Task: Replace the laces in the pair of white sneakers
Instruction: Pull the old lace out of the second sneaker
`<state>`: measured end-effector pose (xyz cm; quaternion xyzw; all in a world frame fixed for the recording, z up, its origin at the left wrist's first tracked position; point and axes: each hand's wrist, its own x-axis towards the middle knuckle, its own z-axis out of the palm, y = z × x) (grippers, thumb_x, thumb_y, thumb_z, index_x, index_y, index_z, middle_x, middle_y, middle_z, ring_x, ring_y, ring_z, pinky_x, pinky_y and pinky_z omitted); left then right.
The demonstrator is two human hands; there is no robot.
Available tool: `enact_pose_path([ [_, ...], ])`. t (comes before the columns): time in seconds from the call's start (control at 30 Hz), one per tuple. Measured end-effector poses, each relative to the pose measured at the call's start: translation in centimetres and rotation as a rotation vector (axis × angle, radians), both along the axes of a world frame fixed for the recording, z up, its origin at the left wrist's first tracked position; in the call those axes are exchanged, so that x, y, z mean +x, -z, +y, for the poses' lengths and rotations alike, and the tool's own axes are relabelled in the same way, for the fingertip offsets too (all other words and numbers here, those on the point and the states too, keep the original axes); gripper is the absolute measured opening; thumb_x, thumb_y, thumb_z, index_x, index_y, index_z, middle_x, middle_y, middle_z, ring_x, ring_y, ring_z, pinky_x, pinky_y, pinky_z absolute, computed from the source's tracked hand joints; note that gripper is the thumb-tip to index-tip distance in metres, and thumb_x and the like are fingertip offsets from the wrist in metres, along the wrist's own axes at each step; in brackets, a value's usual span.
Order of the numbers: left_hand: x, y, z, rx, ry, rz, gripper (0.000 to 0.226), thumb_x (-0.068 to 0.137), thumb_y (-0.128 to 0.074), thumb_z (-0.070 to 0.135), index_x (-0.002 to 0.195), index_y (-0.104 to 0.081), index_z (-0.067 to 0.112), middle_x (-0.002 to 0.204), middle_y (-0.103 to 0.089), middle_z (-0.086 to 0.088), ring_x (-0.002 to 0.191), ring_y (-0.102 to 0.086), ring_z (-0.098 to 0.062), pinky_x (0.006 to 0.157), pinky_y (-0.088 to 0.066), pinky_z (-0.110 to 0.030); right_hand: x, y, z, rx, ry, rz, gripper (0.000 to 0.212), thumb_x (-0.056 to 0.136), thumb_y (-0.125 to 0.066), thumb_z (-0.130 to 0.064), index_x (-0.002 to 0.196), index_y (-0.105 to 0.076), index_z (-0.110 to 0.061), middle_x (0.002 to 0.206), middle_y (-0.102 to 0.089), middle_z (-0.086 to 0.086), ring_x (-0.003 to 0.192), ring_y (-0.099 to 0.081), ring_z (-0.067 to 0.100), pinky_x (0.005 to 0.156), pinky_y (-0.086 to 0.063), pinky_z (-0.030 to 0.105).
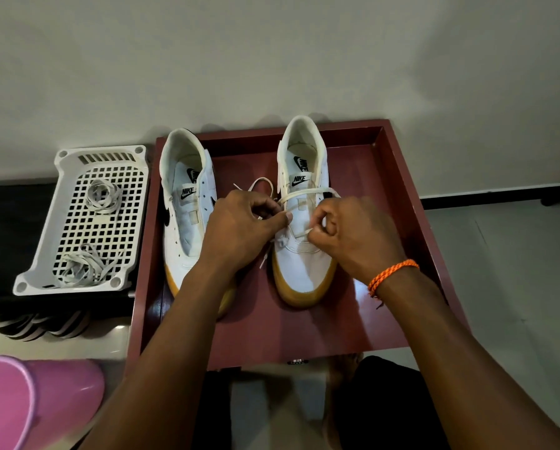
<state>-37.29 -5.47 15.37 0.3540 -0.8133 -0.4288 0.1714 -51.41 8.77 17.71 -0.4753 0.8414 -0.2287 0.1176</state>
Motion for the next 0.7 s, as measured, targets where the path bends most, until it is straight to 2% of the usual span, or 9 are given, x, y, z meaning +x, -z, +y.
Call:
enact_pose_path([
  [0.07, 0.1, 0.1, 0.0, 0.006, 0.001, -0.002, 0.014, 0.088, -0.084, 0.037, 0.081, -0.081, 0.026, 0.071, -0.076, 0.012, 0.068, -0.073, -0.006, 0.075, -0.062, -0.047, -1.1, -0.3, 0.4, -0.031, 0.076, 0.000, 0.004, 0.081, -0.070, -0.026, 0.079, -0.073, -0.024, 0.053, -0.054, -0.008, 0.056, -0.057, 0.012, 0.054, -0.046, 0.030],
  [0.13, 0.1, 0.1, 0.0, 0.033, 0.004, -0.004, 0.016, 0.086, -0.083, 0.041, 0.081, -0.081, 0.026, 0.071, -0.077, 0.011, 0.069, -0.075, -0.008, 0.076, -0.062, -0.048, -1.8, -0.3, 0.7, -0.052, 0.143, 0.017, 0.006, 0.078, -0.067, -0.029, 0.077, -0.071, -0.025, 0.053, -0.055, -0.008, 0.058, -0.061, 0.017, 0.057, -0.054, 0.036],
  [0.2, 0.1, 0.2, 0.1, 0.045, 0.001, -0.002, 0.019, 0.084, -0.080, 0.046, 0.080, -0.081, 0.027, 0.071, -0.077, 0.011, 0.069, -0.075, -0.010, 0.076, -0.062, -0.049, -1.7, 0.0, 0.8, -0.055, 0.176, 0.034, 0.005, 0.080, -0.066, -0.028, 0.079, -0.071, -0.026, 0.055, -0.056, -0.008, 0.061, -0.063, 0.017, 0.059, -0.055, 0.036],
  [0.33, 0.0, 0.2, 0.0, 0.038, -0.002, -0.002, 0.016, 0.085, -0.082, 0.042, 0.080, -0.081, 0.027, 0.071, -0.076, 0.012, 0.068, -0.075, -0.009, 0.075, -0.063, -0.048, -0.7, 0.2, 0.6, -0.115, 0.032, -0.113, 0.015, 0.085, -0.066, -0.025, 0.096, -0.072, -0.033, 0.053, -0.054, -0.013, 0.054, -0.054, 0.009, 0.056, -0.049, 0.032],
  [0.4, 0.0, 0.1, 0.1, 0.015, -0.005, -0.001, 0.017, 0.084, -0.080, 0.043, 0.080, -0.081, 0.027, 0.070, -0.076, 0.013, 0.067, -0.074, -0.006, 0.074, -0.062, -0.046, 0.1, 0.7, 0.3, -0.050, -0.031, -0.110, 0.014, 0.088, -0.069, -0.027, 0.099, -0.074, -0.033, 0.053, -0.052, -0.013, 0.057, -0.053, 0.008, 0.054, -0.039, 0.026],
  [0.5, -0.1, -0.2, 0.4, -0.050, -0.016, -0.010, 0.015, 0.081, -0.076, 0.042, 0.075, -0.078, 0.028, 0.068, -0.074, 0.013, 0.065, -0.072, -0.004, 0.071, -0.061, -0.042, 1.1, 1.0, -0.2, 0.026, -0.047, 0.016, 0.007, 0.092, -0.067, -0.032, 0.096, -0.073, -0.031, 0.059, -0.051, -0.010, 0.069, -0.061, 0.014, 0.054, -0.033, 0.026],
  [0.63, -0.4, -0.4, 0.8, -0.091, -0.048, -0.007, 0.011, 0.077, -0.073, 0.035, 0.071, -0.078, 0.028, 0.065, -0.072, 0.014, 0.063, -0.070, -0.004, 0.068, -0.060, -0.039, 0.7, 0.7, -0.1, -0.013, -0.013, -0.038, 0.007, 0.087, -0.070, -0.030, 0.084, -0.075, -0.027, 0.054, -0.054, -0.009, 0.062, -0.059, 0.011, 0.053, -0.037, 0.026],
  [0.7, -0.4, -0.5, 0.9, -0.101, -0.058, -0.007, 0.012, 0.075, -0.072, 0.036, 0.072, -0.079, 0.027, 0.066, -0.073, 0.014, 0.065, -0.070, -0.004, 0.067, -0.059, -0.039, 0.3, 0.3, 0.0, -0.057, 0.035, -0.062, 0.007, 0.083, -0.072, -0.029, 0.078, -0.074, -0.025, 0.053, -0.055, -0.010, 0.057, -0.058, 0.011, 0.054, -0.046, 0.030],
])
